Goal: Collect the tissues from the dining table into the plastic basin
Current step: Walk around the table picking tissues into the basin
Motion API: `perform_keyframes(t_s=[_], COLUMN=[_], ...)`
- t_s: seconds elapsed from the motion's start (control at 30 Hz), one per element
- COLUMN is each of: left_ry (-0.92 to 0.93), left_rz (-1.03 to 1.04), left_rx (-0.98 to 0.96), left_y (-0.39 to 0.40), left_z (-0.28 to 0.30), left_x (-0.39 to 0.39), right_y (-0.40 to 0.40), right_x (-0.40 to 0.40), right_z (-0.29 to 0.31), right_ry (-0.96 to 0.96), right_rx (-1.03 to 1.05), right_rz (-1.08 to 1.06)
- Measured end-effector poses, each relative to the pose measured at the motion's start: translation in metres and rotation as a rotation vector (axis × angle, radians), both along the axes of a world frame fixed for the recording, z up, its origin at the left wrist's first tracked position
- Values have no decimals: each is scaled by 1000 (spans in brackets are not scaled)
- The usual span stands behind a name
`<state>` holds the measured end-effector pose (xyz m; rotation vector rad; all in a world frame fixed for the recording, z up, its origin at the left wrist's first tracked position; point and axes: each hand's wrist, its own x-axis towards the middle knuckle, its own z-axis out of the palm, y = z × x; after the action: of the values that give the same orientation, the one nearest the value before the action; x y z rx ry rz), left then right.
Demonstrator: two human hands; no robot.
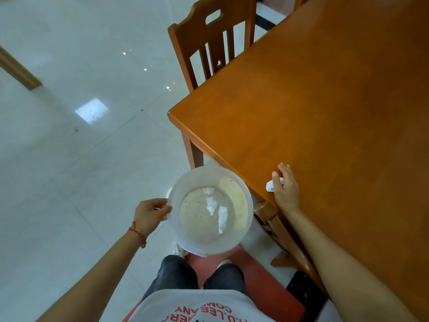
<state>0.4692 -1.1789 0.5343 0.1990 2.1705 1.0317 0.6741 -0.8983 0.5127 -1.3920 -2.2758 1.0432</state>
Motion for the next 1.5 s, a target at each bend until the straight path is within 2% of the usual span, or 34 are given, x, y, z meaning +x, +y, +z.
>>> perform_keyframes(t_s=[0.2, 0.37, 0.5, 0.6, 1.07, 1.27, 1.5], left_ry=[2, 3, 2, 8, -34, -68, -65], left_rz=[17, 14, 20, -1, 59, 162, 279], left_rx=[4, 0, -8, -22, 34, 112, 163], left_y=[-1, -2, -3, -2, -11, -29, -54], left_z=[-2, -5, -9, -13, -21, -20, -17], left_x=[1, 1, 2, 3, -4, -15, -35], right_y=[-9, -16, -22, -24, -23, -26, -44], right_x=[-35, -58, -67, -68, -69, -80, -116], right_z=[5, 27, 39, 42, 46, 56, 63], right_ry=[27, 185, 185, 177, 175, 71, -145], right_rx=[-102, -456, -656, -725, -629, -527, -340], right_rz=[215, 338, 385, 421, 431, 445, 536])
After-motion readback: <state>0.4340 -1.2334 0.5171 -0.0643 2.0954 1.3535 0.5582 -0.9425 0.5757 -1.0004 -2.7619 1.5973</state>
